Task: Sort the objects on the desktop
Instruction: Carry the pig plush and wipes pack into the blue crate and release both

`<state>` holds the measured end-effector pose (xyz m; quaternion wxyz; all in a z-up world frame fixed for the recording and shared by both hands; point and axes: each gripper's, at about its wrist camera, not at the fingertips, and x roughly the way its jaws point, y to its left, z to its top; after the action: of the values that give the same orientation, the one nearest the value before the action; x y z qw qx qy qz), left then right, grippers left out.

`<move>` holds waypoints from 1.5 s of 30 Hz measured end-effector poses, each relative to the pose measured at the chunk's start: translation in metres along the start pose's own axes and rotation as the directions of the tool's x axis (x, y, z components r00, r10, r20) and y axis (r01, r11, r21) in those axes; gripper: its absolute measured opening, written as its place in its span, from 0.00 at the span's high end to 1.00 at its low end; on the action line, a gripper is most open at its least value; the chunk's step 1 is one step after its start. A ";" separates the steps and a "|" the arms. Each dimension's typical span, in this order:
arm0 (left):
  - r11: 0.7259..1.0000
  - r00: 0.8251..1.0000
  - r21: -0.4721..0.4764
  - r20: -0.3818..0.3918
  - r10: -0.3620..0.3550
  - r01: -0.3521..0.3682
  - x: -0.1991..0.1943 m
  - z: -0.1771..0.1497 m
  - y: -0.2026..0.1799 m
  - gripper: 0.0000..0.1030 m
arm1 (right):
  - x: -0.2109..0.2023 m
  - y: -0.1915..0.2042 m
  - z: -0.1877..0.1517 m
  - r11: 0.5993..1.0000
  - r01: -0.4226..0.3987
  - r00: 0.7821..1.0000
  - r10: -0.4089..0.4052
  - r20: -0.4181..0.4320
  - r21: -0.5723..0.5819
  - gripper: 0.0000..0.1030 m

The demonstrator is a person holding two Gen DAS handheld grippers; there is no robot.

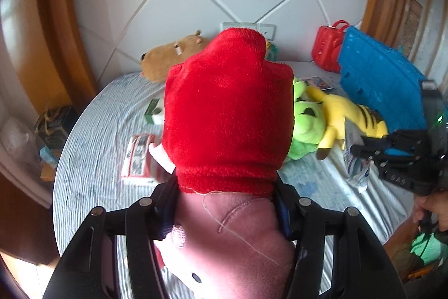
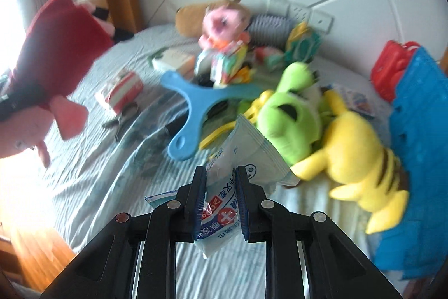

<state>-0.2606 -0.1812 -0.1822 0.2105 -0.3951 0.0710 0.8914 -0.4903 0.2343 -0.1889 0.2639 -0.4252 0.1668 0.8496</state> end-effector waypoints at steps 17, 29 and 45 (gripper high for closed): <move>0.950 0.960 0.266 0.180 -0.217 0.165 -0.035 0.125 -0.195 0.46 | -0.222 -0.165 -0.002 0.951 0.233 0.916 -0.285 0.282 0.204 0.80; 0.903 0.900 0.349 0.262 -0.349 0.249 -0.040 0.201 -0.394 0.46 | -0.298 -0.324 -0.043 0.918 0.297 0.871 -0.373 0.320 0.261 0.80; 0.831 0.877 0.443 0.175 -0.448 0.336 0.014 0.266 -0.563 0.46 | -0.309 -0.452 -0.084 0.898 0.308 0.873 -0.398 0.283 0.314 0.80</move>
<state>-0.2052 0.4088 0.0103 0.4741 -0.2237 0.1384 0.8403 -0.0161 0.4612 -0.0144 0.4937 -0.2572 0.1473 0.8176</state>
